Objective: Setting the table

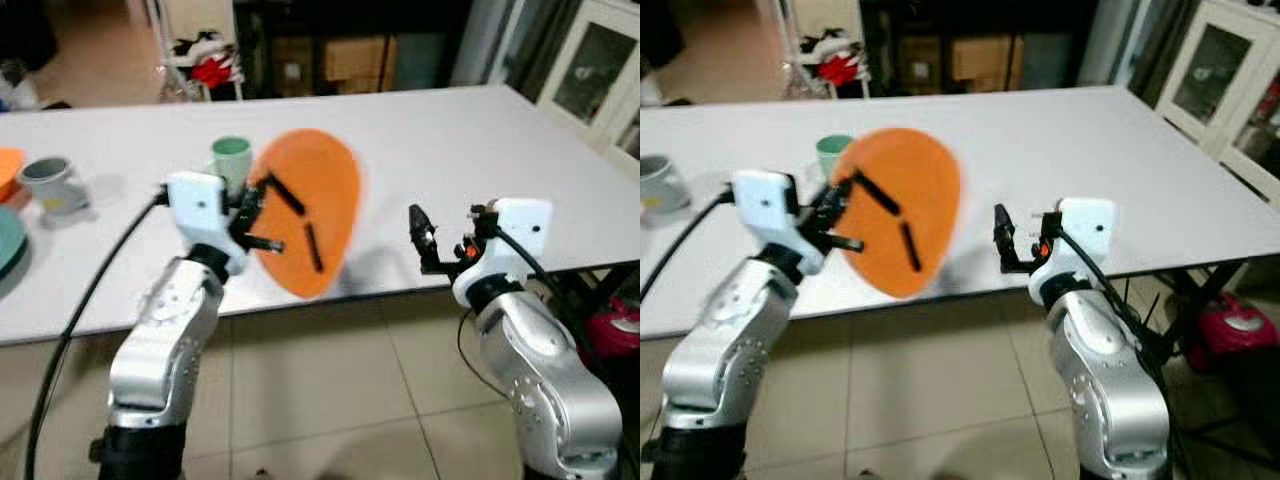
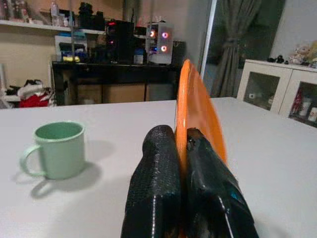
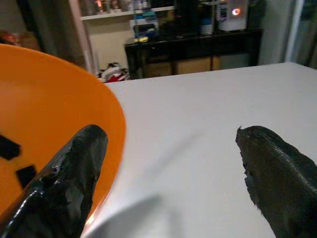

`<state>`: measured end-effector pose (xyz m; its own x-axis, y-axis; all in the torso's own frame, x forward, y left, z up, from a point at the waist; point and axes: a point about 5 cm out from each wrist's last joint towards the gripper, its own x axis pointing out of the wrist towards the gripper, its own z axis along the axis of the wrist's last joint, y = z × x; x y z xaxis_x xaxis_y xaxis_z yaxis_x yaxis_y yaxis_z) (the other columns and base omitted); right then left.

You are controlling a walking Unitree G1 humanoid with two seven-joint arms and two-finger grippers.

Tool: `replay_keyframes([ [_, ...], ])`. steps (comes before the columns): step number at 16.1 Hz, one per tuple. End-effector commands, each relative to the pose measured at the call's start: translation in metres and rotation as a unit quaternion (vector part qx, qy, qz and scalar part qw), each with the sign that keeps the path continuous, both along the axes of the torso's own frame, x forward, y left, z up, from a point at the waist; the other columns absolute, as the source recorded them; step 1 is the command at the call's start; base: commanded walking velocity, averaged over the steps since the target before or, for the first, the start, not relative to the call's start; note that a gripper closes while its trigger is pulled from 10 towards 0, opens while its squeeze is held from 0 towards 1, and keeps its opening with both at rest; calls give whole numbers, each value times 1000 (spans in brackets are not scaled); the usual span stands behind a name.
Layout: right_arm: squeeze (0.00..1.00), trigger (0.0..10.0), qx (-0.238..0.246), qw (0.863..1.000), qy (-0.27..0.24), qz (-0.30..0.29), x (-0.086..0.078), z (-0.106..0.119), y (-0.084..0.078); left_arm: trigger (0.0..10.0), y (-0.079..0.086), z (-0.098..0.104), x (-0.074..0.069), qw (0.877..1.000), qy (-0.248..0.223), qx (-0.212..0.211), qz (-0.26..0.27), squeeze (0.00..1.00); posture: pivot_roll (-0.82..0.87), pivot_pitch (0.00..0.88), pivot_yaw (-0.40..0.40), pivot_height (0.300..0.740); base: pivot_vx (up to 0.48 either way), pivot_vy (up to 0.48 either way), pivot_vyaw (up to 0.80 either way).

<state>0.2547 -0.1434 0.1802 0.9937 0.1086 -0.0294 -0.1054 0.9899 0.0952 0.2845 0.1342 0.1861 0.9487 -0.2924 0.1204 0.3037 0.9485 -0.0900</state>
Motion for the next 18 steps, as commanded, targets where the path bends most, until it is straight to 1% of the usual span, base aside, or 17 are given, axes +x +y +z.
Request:
replay_keyframes([
  [1,0,10000,-5,1000,-2,-9,0,1,-5,10000,-12,10,-1,999,-26,-7,-26,0,70,0,26,727,352,0,0],
  [5,0,10000,-3,1000,-1,-8,0,0,-4,10000,-14,8,2,999,-22,-13,-29,0,68,0,28,727,357,0,0],
  [6,0,10000,-3,1000,0,-2,0,0,-4,10000,-13,4,5,999,-9,-27,-19,0,68,0,27,727,319,0,0],
  [7,0,10000,-1,1000,0,14,1,0,-2,10000,-11,-2,10,999,9,-48,-3,0,70,0,27,727,0,0,0],
  [8,0,10000,8,999,5,30,1,0,-1,10000,-11,-8,14,998,28,-59,1,0,68,0,28,727,0,0,0],
  [9,0,10000,13,998,6,60,3,2,1,10000,-11,-16,21,996,53,-76,9,0,68,0,29,727,0,0,0],
  [10,0,10000,16,996,1,90,3,4,4,10000,-9,-25,30,990,79,-117,17,0,66,0,32,727,0,0,0],
  [11,0,10000,18,995,0,100,3,6,4,10000,-8,-28,33,987,88,-131,20,0,64,0,34,727,0,0,0],
  [12,0,10000,26,992,-7,125,1,9,7,10000,-5,-36,43,977,110,-179,29,0,58,0,39,727,0,0,0],
  [13,0,10000,29,989,-8,144,0,10,9,10000,-2,-46,51,961,138,-236,49,0,57,0,40,727,0,0,0],
  [15,0,10000,30,986,-4,163,-2,10,11,10000,-1,-55,59,947,166,-268,65,0,51,0,42,727,0,0,0],
  [16,0,10000,22,978,9,208,-6,9,16,10000,1,-71,68,926,207,-302,93,0,46,0,46,727,0,0,0],
  [17,0,10000,20,976,13,217,-7,8,16,10000,1,-74,69,922,214,-308,96,0,46,0,46,727,0,0,0],
  [18,0,10000,16,972,22,231,-9,7,18,10000,-1,-78,71,915,225,-321,96,0,42,0,46,727,0,0,0],
])
